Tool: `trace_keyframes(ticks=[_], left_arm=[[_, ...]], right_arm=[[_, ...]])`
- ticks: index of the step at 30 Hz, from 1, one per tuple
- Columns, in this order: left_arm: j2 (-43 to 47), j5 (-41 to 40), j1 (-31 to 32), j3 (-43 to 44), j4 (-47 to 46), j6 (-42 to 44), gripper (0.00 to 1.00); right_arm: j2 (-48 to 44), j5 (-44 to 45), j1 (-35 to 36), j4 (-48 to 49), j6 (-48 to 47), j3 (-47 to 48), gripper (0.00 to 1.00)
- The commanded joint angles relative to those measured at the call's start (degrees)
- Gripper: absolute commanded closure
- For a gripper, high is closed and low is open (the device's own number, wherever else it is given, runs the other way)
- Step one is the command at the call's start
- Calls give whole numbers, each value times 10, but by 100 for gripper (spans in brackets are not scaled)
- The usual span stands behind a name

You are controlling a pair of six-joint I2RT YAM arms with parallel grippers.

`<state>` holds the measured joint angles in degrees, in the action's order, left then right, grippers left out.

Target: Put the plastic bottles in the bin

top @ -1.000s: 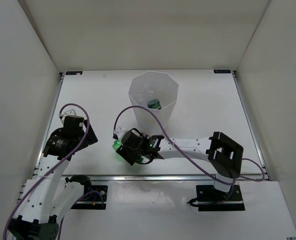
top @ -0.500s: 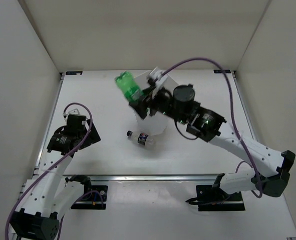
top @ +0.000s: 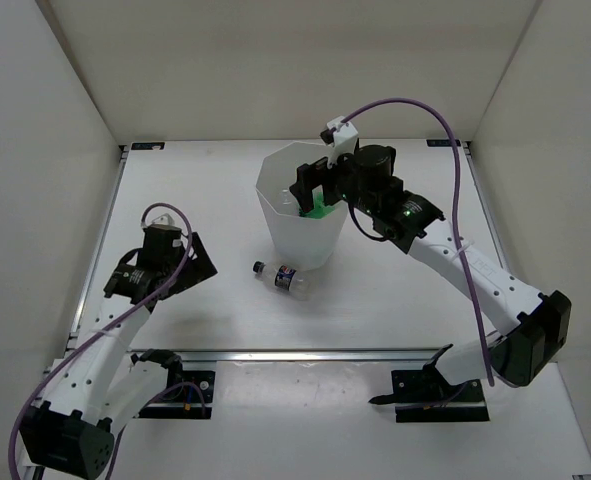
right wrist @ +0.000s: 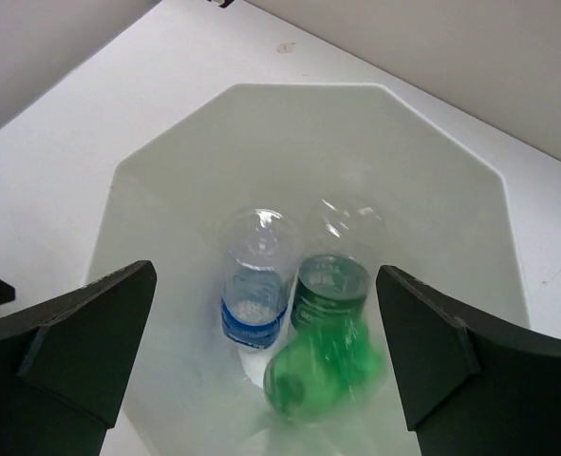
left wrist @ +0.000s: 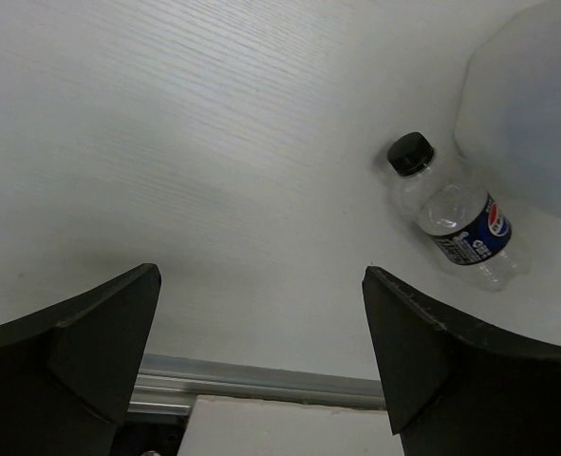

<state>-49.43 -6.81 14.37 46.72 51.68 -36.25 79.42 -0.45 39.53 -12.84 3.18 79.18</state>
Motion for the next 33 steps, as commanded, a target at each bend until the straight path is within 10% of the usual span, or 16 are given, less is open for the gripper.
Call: trace_keyframes(ticks=[1,12,23,33], left_arm=[[1,46,17,-20,-57,-53,2],[-88,18,132,-21,-153,-160,1],[-210,-21,183,-8,-229,-239,1],[-312,-34,183,21,-264,-267,2]], right_arm=[[-33,34,3,19,6,10,1],[-87,123,-82,-143,57,70,1],[-233,127,-378,-264,97,-158,1],[-279,138,-419,-285,73,-246,1]])
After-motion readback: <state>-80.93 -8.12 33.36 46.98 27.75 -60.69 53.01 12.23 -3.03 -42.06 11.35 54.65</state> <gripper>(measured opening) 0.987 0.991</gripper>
